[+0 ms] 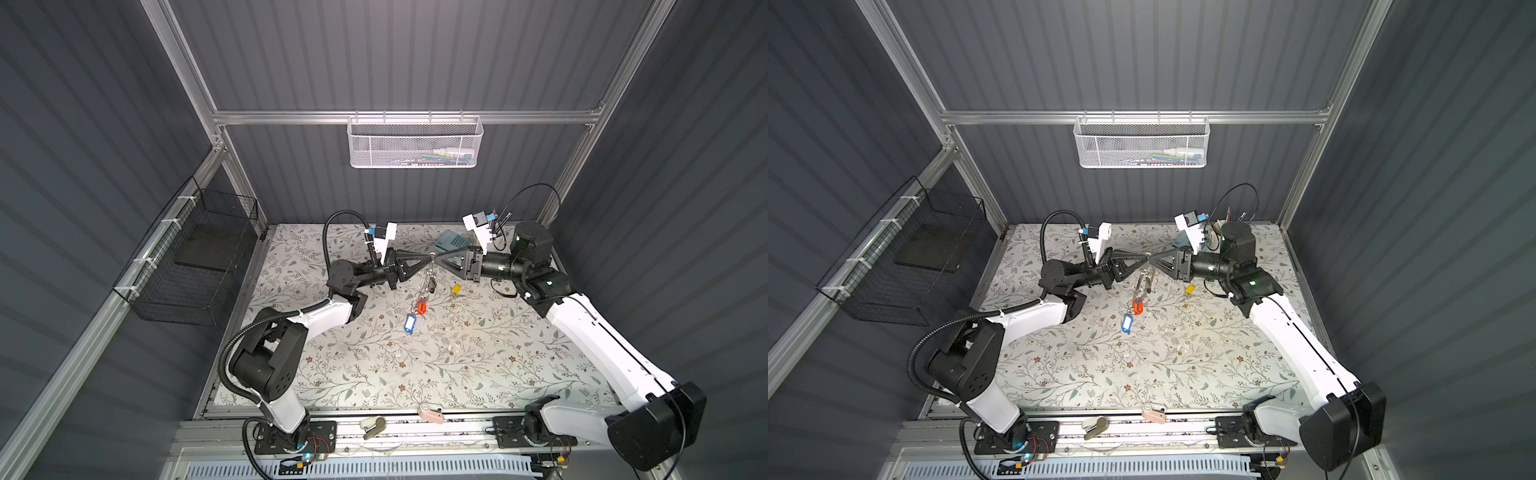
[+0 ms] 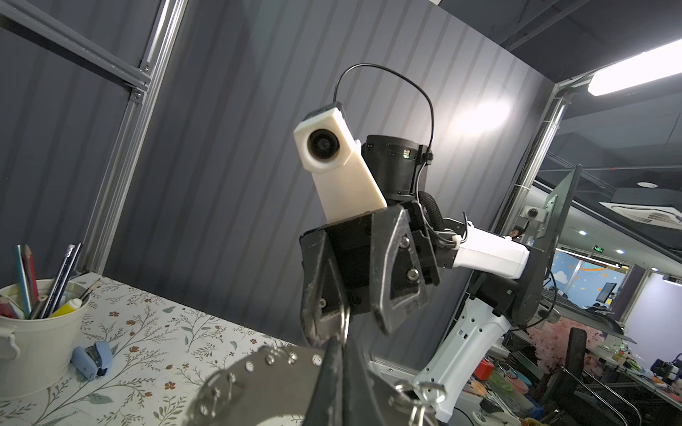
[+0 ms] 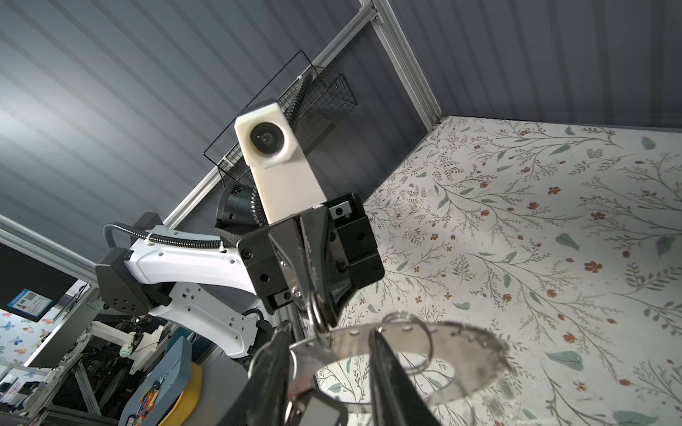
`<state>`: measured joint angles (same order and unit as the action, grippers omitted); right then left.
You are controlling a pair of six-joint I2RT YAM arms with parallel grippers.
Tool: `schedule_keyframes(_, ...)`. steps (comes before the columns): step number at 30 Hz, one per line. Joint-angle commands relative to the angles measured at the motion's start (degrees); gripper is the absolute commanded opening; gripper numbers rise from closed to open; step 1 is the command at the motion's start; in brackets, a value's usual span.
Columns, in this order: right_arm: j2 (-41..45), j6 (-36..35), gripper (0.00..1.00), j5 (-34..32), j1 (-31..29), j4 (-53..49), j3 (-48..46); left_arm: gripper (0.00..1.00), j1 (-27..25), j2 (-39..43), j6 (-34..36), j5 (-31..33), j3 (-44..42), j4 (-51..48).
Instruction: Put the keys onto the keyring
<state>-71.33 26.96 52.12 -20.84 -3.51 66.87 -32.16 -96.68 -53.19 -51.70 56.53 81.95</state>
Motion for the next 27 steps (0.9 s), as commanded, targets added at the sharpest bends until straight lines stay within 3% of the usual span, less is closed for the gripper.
schedule_keyframes(1,-0.7,-1.1,0.35,0.1,-0.4,-0.2,2.0,0.0,0.4,0.2,-0.6,-1.0,2.4,3.8)
schedule_keyframes(18,-1.9,-1.0,0.12,0.5,-1.6,0.3,2.5,0.0,0.3,-0.5,-1.3,-1.5,2.9,3.4)
schedule_keyframes(27,-2.7,-1.0,0.12,0.3,-2.2,0.7,2.6,0.0,0.4,-0.3,-0.7,-2.0,2.6,1.9)
